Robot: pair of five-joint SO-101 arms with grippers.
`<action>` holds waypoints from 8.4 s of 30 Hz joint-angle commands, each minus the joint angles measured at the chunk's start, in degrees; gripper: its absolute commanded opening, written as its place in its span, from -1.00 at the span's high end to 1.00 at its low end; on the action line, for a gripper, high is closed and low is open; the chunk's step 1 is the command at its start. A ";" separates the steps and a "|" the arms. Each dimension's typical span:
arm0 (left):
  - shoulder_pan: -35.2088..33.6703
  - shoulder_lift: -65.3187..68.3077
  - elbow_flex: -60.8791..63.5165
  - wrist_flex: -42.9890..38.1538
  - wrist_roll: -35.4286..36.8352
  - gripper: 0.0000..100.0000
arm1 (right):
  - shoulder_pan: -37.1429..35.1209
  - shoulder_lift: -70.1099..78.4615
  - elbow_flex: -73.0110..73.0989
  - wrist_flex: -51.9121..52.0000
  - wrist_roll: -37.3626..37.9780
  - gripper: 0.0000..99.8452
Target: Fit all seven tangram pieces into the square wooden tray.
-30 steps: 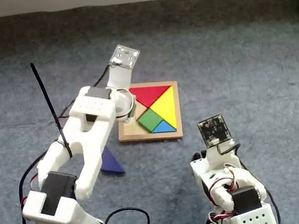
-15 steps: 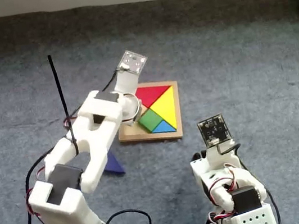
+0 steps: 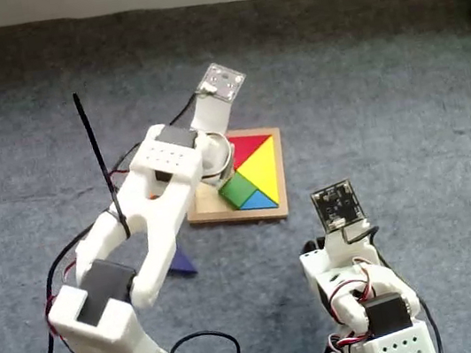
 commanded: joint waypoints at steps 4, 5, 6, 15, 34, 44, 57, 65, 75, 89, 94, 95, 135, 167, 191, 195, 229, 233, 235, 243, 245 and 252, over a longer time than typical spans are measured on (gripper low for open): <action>-6.90 -11.82 1.36 5.36 0.26 0.71 | 0.66 -0.75 6.81 0.04 -0.53 0.89; -8.13 -12.62 1.63 6.24 0.26 0.67 | 0.66 -0.75 6.81 0.04 -0.53 0.89; -9.45 -12.97 1.63 6.86 0.26 0.61 | 0.66 -0.75 6.81 0.04 -0.53 0.89; -19.56 -12.35 1.71 8.26 0.26 0.47 | 0.66 -0.75 6.81 0.04 -0.53 0.89; -19.74 16.04 -15.96 12.66 0.26 0.50 | 0.66 -0.75 6.81 0.13 -0.53 0.89; -19.21 16.75 -16.40 12.40 0.18 0.83 | 0.66 -0.75 6.81 0.22 -0.53 0.89; -13.05 3.30 -7.16 13.36 0.62 0.94 | 0.66 -0.75 6.81 0.31 -0.53 0.89; -8.13 -0.57 0.31 1.23 0.62 0.94 | 0.66 -0.75 6.81 0.31 -0.53 0.89; -4.62 -0.57 0.31 -5.19 6.59 0.94 | 0.66 -0.75 6.81 0.31 -0.53 0.89; -3.91 -0.40 0.75 -8.79 10.37 0.94 | 0.66 -0.75 6.81 0.40 -0.53 0.89; -4.09 -0.40 0.75 -9.23 10.37 0.93 | 0.66 -0.75 6.81 0.40 -0.53 0.89; -4.09 -0.40 0.75 -9.23 10.37 0.93 | 0.66 -0.75 6.81 0.40 -0.53 0.89; -11.03 7.60 -11.82 10.29 18.90 0.84 | 0.66 -0.75 6.81 0.40 -0.53 0.89; -2.07 16.66 -17.63 10.81 7.56 0.84 | 0.66 -0.75 6.81 0.40 -0.53 0.89; -2.51 13.23 -27.82 21.54 7.56 0.84 | 0.66 -0.75 6.81 0.31 -0.53 0.89; -2.51 5.49 -19.21 19.34 7.47 0.85 | 0.66 -0.75 6.81 0.22 -0.53 0.89; -11.47 -37.76 34.59 15.21 15.82 0.42 | 0.66 -0.75 6.81 0.31 -0.53 0.89; -11.47 -37.76 36.44 15.21 15.65 0.42 | 0.66 -0.75 6.81 0.31 -0.53 0.89; -11.38 -37.76 36.97 15.21 15.65 0.42 | 0.66 -0.75 6.81 0.31 -0.53 0.89; -11.38 -37.67 42.15 13.10 11.34 0.42 | 0.66 -0.75 6.81 0.40 -0.53 0.89; -11.38 -37.67 44.53 9.93 11.25 0.42 | 0.66 -0.75 6.81 0.40 -0.53 0.89; -11.38 -37.67 46.37 6.51 11.52 0.42 | 0.66 -0.75 6.81 0.40 -0.53 0.89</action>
